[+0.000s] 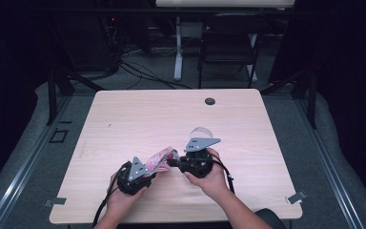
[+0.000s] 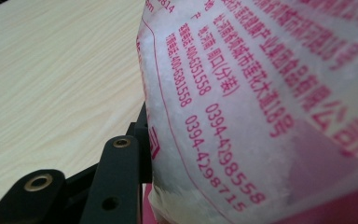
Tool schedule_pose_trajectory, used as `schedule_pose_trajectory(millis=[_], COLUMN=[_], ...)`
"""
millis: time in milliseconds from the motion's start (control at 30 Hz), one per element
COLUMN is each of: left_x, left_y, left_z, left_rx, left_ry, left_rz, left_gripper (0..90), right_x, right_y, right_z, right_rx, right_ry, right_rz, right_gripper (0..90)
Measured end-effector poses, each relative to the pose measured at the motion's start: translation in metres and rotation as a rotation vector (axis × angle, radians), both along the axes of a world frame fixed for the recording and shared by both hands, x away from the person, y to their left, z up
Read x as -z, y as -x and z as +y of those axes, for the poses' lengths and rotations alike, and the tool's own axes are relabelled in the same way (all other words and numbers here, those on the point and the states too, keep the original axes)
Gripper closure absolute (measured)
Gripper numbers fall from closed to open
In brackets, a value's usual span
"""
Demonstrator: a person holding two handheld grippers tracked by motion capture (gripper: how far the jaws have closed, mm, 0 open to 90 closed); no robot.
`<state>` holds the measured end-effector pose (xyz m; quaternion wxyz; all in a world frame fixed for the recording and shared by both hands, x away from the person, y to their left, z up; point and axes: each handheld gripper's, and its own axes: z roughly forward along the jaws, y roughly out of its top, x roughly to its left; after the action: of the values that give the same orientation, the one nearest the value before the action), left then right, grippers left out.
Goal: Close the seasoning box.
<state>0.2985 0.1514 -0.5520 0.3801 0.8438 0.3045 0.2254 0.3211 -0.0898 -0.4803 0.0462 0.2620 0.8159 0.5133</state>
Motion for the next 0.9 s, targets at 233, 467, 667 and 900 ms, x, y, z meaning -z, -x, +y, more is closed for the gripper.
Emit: schedule_pose_trajectory(millis=[233, 467, 667, 900], left_x=[-0.004, -0.008, -0.009, -0.012], left_y=[-0.007, -0.016, -0.026, -0.036], left_z=[-0.002, -0.005, -0.007, -0.001], left_rx=[-0.012, -0.016, -0.016, -0.049], left_ry=[-0.02, -0.033, -0.024, 0.001], left_rz=[-0.013, -0.04, -0.037, -0.041], left_gripper=[62.5, 62.6, 62.7, 62.8], right_x=[-0.005, -0.012, -0.018, -0.033], right_y=[0.004, 0.008, 0.006, -0.004], right_z=[-0.005, -0.013, -0.019, -0.028], right_rx=[0.014, 0.04, 0.056, 0.069], right_ry=[-0.007, 0.013, 0.025, 0.062], right_rz=[-0.016, -0.042, -0.073, -0.127], right_gripper=[82.6, 68.0, 56.2, 50.6])
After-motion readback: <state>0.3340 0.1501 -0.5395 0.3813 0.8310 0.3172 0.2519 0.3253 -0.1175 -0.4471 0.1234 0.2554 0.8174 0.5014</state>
